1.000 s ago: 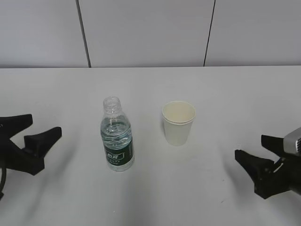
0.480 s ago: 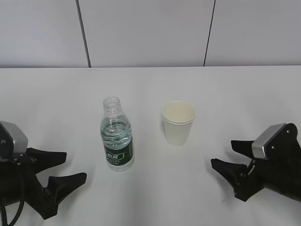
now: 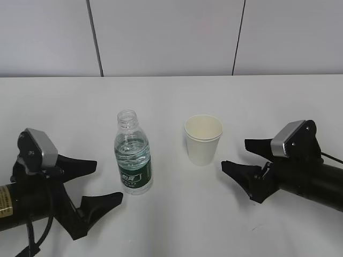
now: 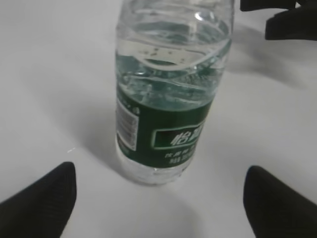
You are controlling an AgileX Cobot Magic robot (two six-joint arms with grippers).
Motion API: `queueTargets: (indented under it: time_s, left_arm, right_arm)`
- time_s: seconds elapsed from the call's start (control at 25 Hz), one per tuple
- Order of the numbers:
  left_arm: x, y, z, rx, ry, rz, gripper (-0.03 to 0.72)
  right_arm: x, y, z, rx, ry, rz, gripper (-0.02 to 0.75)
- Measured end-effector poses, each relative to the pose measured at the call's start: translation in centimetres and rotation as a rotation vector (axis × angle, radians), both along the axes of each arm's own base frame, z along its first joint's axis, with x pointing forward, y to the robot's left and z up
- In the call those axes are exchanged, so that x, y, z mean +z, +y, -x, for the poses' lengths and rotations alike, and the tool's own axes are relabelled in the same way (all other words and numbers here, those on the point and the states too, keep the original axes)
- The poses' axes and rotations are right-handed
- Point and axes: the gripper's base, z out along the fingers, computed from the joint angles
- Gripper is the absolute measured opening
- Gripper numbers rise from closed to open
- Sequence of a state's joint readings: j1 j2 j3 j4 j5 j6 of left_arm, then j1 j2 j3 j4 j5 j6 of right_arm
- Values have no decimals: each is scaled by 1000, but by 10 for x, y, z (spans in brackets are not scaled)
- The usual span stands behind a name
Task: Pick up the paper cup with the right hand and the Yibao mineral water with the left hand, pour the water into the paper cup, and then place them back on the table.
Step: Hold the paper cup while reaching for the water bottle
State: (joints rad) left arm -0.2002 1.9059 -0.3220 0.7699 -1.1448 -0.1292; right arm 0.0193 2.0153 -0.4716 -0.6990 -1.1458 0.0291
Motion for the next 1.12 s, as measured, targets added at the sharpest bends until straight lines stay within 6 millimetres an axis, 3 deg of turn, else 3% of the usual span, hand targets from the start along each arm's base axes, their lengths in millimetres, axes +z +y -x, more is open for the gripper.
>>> queueTargets:
  time_s: [0.36,0.8,1.12]
  left_arm:
    - [-7,-29,-15,-32,-6,22,627]
    - [-3,-31,-25,14,-4,58,627]
    - [2,-35,-34,13,-16,84,627]
  right_arm:
    - [6,10,-20,17,-64,-6,678]
    - [-21,11,-34,15,-17,-6,669]
    - [-23,11,-35,12,-12,-8,667]
